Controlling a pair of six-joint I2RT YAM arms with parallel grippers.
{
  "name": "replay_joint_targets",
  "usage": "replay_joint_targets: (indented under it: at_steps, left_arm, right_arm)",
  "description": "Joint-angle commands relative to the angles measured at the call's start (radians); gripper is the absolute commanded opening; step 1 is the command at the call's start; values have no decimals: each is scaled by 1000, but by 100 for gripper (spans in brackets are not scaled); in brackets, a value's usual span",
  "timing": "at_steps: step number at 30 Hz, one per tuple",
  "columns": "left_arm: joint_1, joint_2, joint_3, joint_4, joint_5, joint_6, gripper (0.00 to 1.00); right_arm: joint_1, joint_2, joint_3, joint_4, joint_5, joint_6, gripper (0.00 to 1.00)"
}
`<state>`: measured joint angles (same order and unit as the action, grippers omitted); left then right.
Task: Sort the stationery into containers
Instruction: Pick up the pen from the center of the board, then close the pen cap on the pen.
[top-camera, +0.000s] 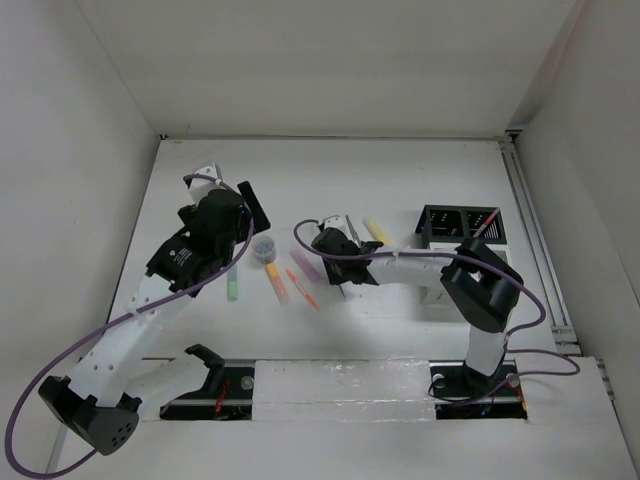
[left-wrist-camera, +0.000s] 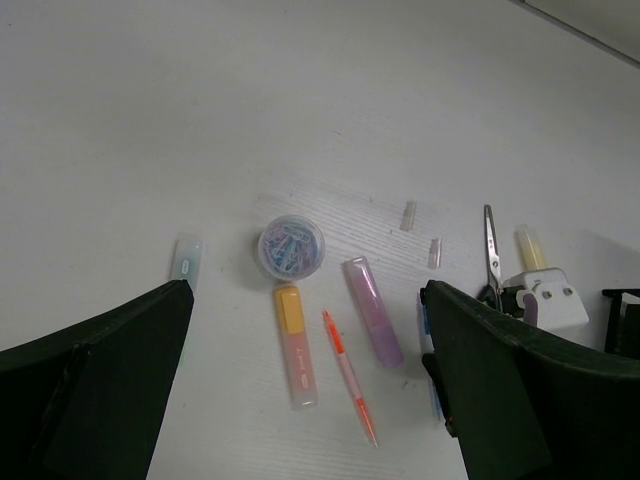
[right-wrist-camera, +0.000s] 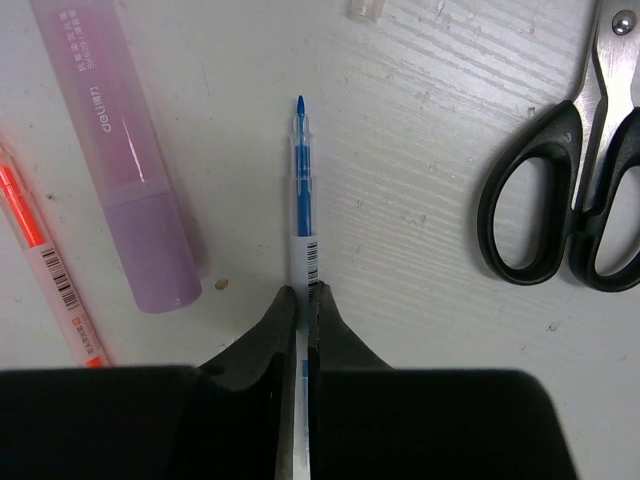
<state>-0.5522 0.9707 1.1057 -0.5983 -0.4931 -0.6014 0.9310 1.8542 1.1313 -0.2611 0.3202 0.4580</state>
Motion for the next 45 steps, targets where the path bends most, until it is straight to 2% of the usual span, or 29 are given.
replay_joint_targets:
  at_steps: [1, 7, 14, 18, 23, 25, 29, 32, 40, 45]
  left_arm:
    - [5, -18, -4, 28, 1, 14, 100]
    - [5, -7, 6, 40, 73, -4, 100]
    - [5, 143, 98, 94, 220, -57, 100]
    - [5, 334, 192, 126, 277, -57, 100]
    - [5, 560, 302, 151, 356, 26, 100]
    - [5, 676, 347, 128, 357, 46, 98]
    - [5, 792, 393, 117, 335, 60, 96]
    - [5, 856, 404, 117, 355, 95, 95]
    - [5, 1011, 453, 97, 344, 104, 76]
    - [5, 1066, 476, 97, 335, 104, 68]
  right_arm:
    - [-15, 40, -11, 13, -24, 31, 2]
    - [-15, -33, -21, -7, 34, 31, 0]
    - [-15, -298, -11, -134, 184, 31, 0]
    - [-15, -487, -51, -193, 223, 40, 0]
    - [-15, -682, -90, -263, 249, 31, 0]
    - [-15, -761, -99, -283, 258, 22, 0]
    - [-6, -866, -131, -297, 258, 22, 0]
    - [-6, -903, -152, -287, 238, 11, 0]
    - [-6, -915, -185, -267, 195, -12, 0]
    - [3, -915, -194, -257, 175, -21, 0]
